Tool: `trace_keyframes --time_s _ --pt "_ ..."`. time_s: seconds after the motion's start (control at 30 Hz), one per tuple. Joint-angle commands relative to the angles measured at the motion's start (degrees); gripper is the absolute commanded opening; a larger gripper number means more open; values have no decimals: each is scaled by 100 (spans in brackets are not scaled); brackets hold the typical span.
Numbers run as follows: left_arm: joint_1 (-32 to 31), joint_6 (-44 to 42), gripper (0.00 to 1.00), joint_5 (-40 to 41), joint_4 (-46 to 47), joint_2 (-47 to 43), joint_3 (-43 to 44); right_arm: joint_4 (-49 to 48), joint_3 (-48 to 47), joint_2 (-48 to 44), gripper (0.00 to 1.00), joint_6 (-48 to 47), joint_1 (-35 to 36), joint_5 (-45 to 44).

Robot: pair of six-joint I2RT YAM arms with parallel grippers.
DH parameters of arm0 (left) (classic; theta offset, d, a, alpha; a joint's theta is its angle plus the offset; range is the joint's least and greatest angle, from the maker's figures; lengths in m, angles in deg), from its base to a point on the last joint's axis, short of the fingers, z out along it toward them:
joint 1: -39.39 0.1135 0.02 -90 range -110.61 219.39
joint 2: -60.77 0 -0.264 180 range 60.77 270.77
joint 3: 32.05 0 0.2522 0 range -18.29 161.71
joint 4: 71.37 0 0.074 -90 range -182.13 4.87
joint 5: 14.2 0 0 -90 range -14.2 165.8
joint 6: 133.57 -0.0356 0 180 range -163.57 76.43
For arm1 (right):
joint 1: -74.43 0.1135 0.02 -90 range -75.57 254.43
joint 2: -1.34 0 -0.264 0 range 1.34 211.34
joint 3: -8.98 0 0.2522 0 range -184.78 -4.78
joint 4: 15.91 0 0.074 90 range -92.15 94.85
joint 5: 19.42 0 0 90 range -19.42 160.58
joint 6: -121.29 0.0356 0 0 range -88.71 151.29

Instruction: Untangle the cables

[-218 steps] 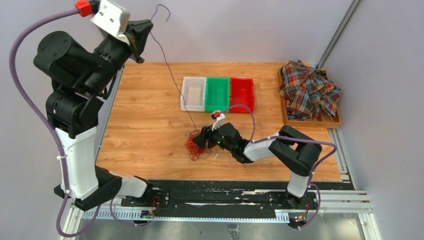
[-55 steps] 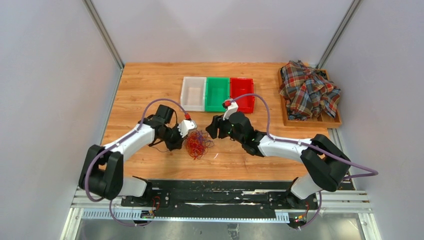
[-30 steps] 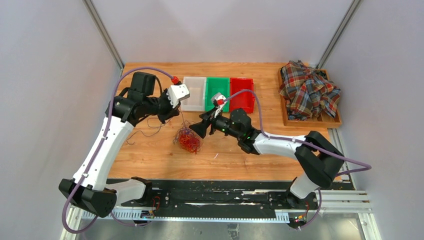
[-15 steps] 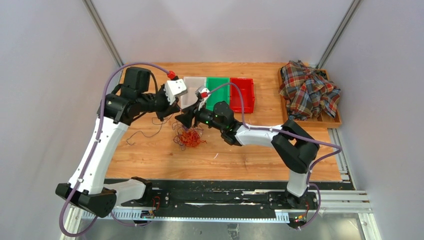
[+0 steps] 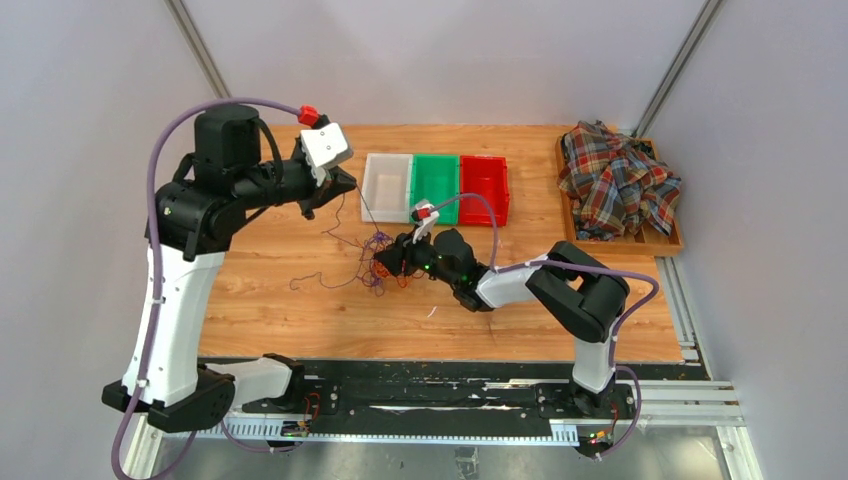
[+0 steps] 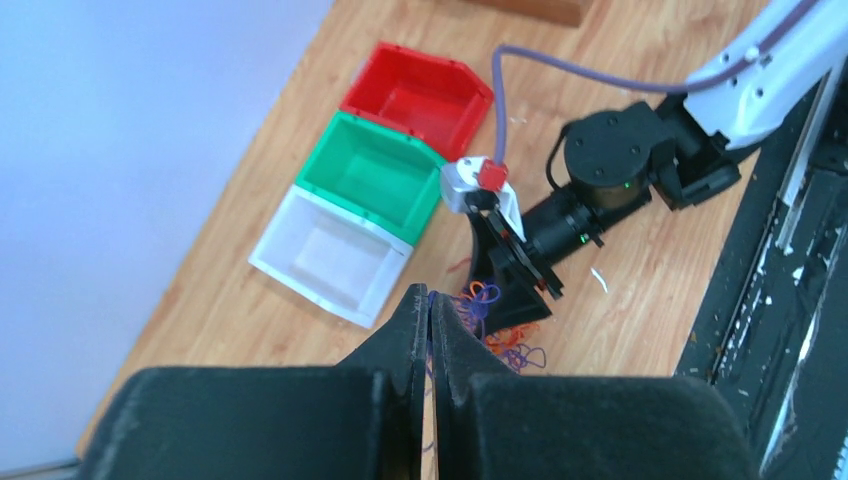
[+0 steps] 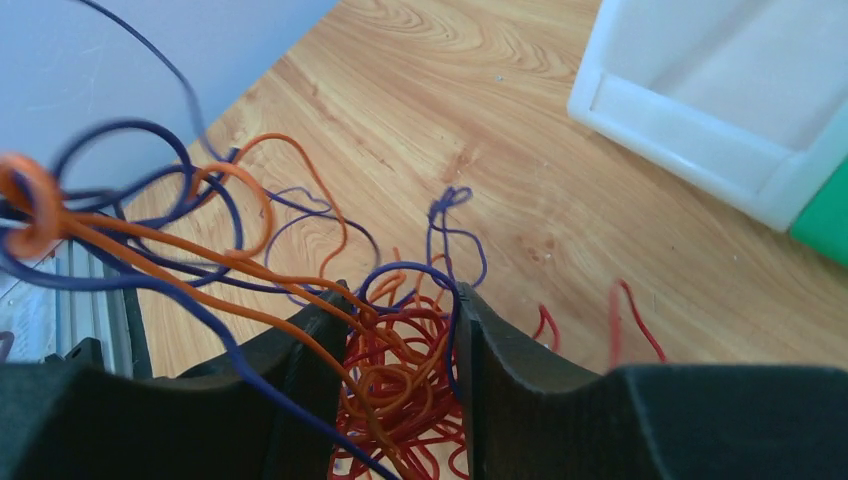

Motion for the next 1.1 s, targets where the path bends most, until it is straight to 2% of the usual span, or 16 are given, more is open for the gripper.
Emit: trace_keyframes --time_s 0.0,0.33,0.4,0.57,0.67,0.73,0.83,0.93,1.07 --pt "-40 130 0 -202 223 59 692 -144 339 157 43 214 117 -433" --pt "-36 -276 0 396 236 355 2142 -273 1034 81 39 603 218 -1125" --pt "-36 -341 0 642 305 470 2492 -329 1166 -6 44 595 243 -1190" --pt "-37 -432 0 1070 1063 368 2475 -247 1381 -245 43 675 262 -1241" --pt "-42 -427 0 990 1194 343 2411 -327 1514 -644 52 519 262 -1185" --pt "-40 -391 0 914 1188 307 2259 166 1386 -1143 67 214 262 -1159" --pt "-41 -459 0 818 1194 216 1948 950 1011 -1955 78 -306 261 -1049" --pt "-37 -580 0 820 1190 177 1764 1167 652 -2503 82 -772 263 -660" --pt "-40 -541 0 771 1189 170 1730 1048 36 -2538 83 -1249 344 124"
